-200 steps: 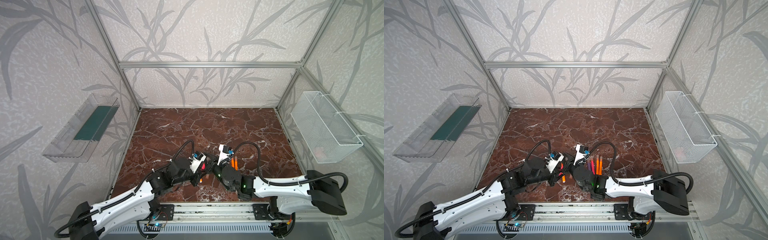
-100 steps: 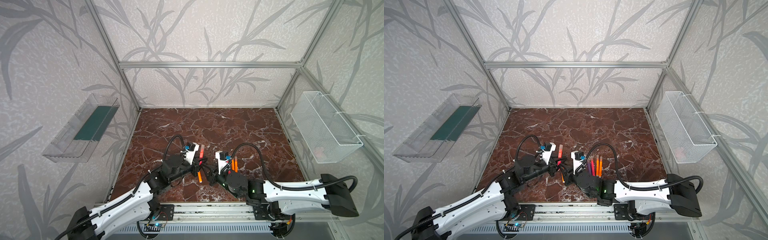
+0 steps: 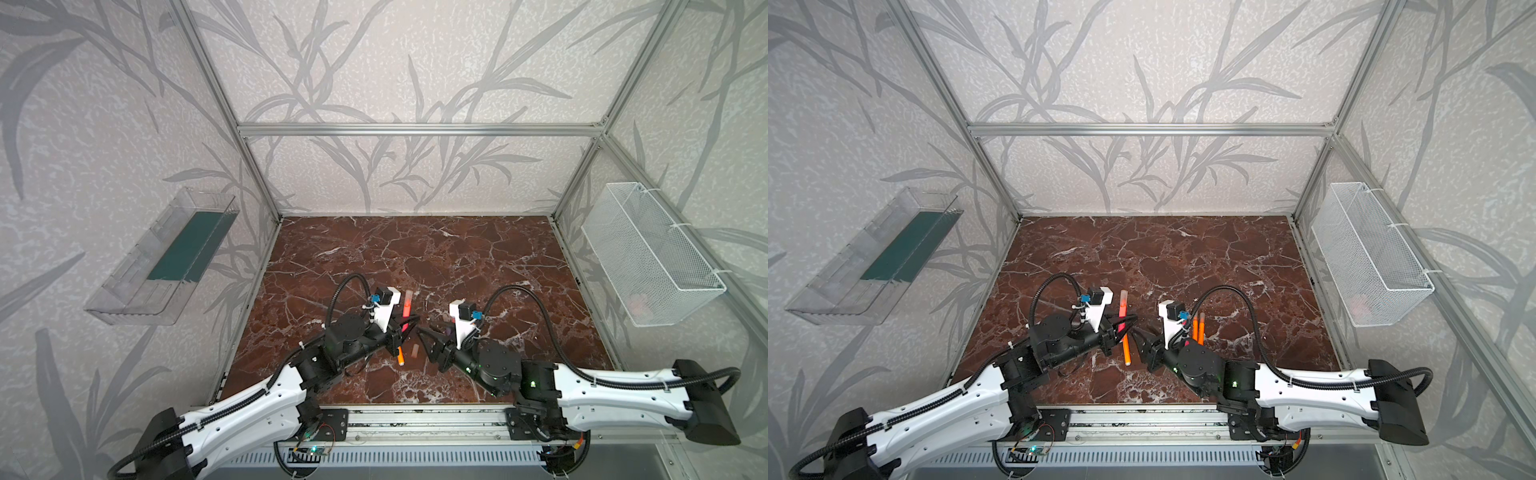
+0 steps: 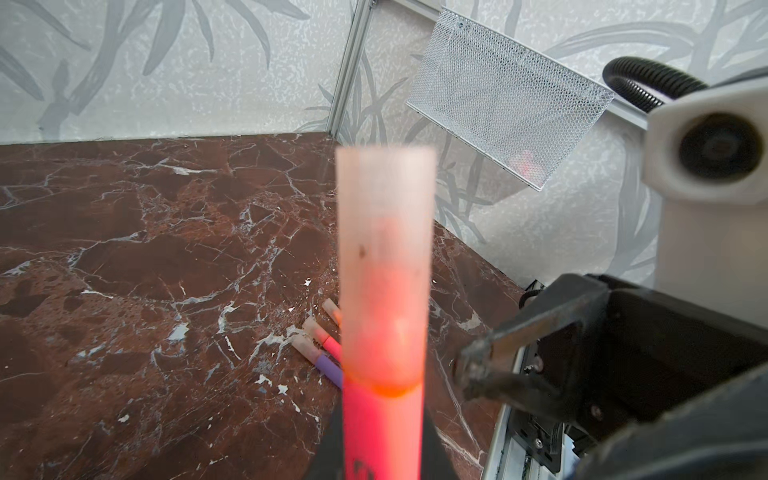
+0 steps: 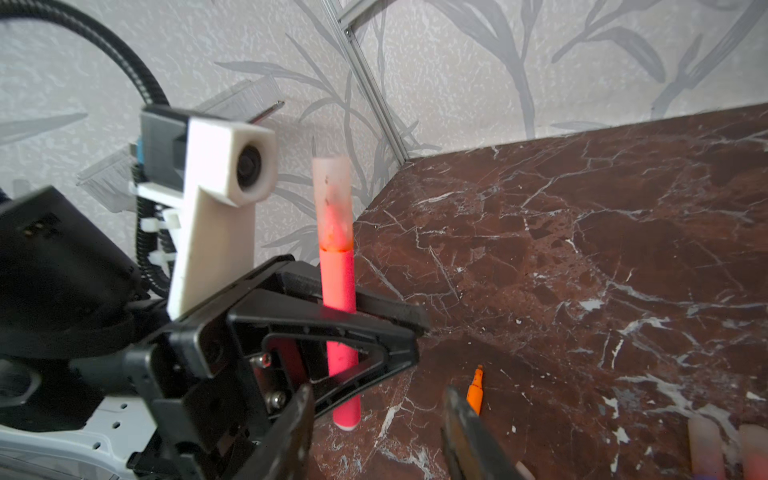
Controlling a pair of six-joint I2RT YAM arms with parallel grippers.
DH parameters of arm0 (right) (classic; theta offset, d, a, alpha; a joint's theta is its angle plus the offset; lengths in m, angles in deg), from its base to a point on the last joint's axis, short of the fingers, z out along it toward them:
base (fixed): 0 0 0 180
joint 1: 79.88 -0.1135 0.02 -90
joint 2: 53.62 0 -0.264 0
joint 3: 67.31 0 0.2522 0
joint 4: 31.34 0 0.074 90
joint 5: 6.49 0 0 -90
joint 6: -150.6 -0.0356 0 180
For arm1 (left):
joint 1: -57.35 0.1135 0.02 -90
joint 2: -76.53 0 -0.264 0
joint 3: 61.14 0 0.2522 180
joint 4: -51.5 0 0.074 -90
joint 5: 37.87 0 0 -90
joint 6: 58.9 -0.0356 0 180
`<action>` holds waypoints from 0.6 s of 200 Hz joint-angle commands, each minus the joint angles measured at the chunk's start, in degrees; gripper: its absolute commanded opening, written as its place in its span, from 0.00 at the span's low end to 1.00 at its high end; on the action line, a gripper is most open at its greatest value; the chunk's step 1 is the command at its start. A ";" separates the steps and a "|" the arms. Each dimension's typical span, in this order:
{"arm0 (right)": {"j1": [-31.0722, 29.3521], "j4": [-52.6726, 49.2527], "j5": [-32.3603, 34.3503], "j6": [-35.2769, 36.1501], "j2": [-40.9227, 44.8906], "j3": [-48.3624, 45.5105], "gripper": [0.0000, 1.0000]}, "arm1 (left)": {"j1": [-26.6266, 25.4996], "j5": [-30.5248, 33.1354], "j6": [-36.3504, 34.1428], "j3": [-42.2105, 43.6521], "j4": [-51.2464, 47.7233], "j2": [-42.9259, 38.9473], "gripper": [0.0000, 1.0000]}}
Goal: Insert the pens into the pen caps
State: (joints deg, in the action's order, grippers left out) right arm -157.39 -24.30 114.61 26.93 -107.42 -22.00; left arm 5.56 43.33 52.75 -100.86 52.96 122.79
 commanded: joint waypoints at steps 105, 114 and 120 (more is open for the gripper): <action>4.69 7.15 -3.50 4.18 -14.29 7.73 0.55 | -4.81 2.12 -4.15 -0.85 1.56 3.62 0.00; 4.89 7.01 -3.77 3.89 -14.37 7.72 0.52 | -4.81 2.52 -4.07 -0.85 1.56 3.49 0.00; 5.22 6.60 -4.26 3.41 -14.41 7.72 0.46 | -4.81 2.75 -4.16 -0.77 1.56 3.32 0.00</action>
State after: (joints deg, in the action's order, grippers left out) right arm -152.91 -18.31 112.62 30.69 -121.32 -14.87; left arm 1.04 45.49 50.06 -100.86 51.94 126.55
